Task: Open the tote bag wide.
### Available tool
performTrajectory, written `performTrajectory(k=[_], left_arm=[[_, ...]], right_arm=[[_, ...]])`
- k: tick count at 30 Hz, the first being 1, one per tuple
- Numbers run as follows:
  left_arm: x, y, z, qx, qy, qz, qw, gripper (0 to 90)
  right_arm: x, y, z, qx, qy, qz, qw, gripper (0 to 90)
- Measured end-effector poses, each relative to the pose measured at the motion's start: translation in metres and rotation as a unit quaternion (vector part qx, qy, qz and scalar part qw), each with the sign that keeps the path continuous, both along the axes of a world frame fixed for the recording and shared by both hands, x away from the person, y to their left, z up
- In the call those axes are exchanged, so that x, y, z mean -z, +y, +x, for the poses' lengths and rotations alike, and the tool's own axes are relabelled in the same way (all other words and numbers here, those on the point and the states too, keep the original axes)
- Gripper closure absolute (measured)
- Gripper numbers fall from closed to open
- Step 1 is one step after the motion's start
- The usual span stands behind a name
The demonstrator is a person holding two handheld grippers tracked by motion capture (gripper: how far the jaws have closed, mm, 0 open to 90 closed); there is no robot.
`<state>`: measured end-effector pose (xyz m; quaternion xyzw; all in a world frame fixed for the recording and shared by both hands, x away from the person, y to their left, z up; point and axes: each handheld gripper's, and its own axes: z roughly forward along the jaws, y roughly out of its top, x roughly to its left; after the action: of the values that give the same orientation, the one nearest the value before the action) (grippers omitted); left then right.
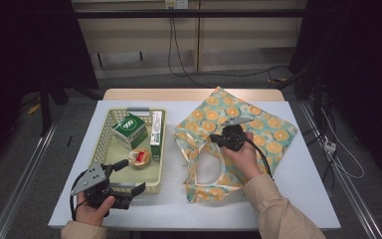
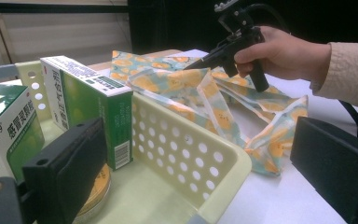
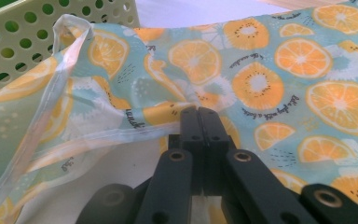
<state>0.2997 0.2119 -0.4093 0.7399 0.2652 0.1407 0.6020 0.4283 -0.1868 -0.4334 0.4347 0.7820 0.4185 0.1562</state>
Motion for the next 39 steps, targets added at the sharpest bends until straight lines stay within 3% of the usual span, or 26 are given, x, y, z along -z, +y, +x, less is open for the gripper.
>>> performTrajectory(k=[9,16,17,20,26,31,33,36,39], left_arm=[[0.001,-0.001,0.001,0.002,-0.001,0.002,1.0,3.7],[0.001,-0.001,0.001,0.002,0.0,0.001,1.0,3.7],[0.001,-0.001,0.001,0.002,0.0,0.0,1.0,3.7],[0.001,-0.001,0.0,0.002,0.001,-0.002,1.0,3.7],[0.001,0.0,0.001,0.002,-0.005,0.004,1.0,3.7],[0.001,-0.002,0.0,0.0,0.001,0.002,1.0,3.7],[0.001,-0.002,0.0,-0.001,0.001,0.002,1.0,3.7],[0.001,-0.002,0.0,0.0,0.002,0.002,1.0,3.7],[0.001,-0.001,0.0,-0.003,0.0,0.002,1.0,3.7]], right_arm=[[0.001,0.014,-0.009,-0.037,0.003,-0.007,0.9993,90.0],[0.003,0.025,-0.018,-0.074,0.012,-0.018,0.997,89.9],[0.003,0.025,-0.02,-0.075,0.007,-0.017,0.997,87.6],[0.0,0.025,-0.024,-0.07,0.004,-0.001,0.9976,67.0],[-0.008,0.019,-0.041,-0.077,-0.004,0.009,0.997,41.4],[-0.013,0.012,-0.061,-0.088,-0.01,0.015,0.9959,22.2],[-0.013,0.011,-0.069,-0.09,-0.01,0.009,0.9958,18.8],[-0.013,0.009,-0.08,-0.094,-0.016,0.028,0.995,17.4],[-0.014,0.011,-0.088,-0.115,-0.013,0.013,0.9932,13.2]])
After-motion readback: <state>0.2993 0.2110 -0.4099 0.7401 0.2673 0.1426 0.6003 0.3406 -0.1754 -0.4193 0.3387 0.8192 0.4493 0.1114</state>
